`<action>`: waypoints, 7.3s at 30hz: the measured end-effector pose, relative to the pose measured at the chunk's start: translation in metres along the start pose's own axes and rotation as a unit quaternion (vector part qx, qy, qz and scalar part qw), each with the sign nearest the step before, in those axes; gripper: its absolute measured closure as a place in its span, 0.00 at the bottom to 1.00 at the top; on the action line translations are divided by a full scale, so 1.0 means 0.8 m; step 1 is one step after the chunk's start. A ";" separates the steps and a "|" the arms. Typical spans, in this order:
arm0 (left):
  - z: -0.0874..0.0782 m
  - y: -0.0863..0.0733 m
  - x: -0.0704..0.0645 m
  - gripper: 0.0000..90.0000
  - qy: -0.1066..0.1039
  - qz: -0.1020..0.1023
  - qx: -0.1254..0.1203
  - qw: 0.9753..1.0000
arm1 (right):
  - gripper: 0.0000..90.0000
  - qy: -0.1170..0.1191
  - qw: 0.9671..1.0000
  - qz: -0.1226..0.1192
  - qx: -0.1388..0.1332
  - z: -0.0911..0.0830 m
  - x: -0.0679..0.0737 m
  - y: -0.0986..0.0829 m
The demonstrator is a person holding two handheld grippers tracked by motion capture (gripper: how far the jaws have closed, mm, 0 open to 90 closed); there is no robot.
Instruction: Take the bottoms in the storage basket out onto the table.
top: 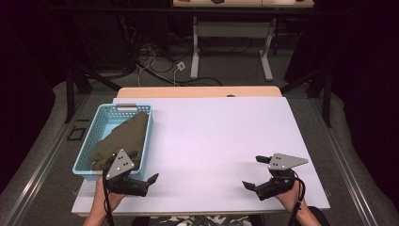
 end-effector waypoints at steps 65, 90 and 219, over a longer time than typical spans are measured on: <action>0.012 0.043 0.108 0.00 -0.020 -0.050 0.037 0.998 | 0.01 0.005 1.000 -0.004 0.003 -0.001 0.003 0.000; -0.004 0.023 0.168 0.00 -0.009 -0.080 0.082 0.993 | 0.01 0.007 1.000 -0.003 0.003 -0.002 0.004 0.001; 0.030 -0.067 0.239 0.63 -0.055 -0.162 0.307 0.936 | 0.00 0.014 1.000 -0.003 0.013 0.001 0.006 -0.001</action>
Point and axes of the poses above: each handheld gripper's, and its own axes: z roughly forward along the jaws, y roughly out of its top, x roughly to its left, the point moved 7 cm from there along z, roughly forward along the jaws, and after that the axes turned 6 degrees about -y, right-handed, at the moved point
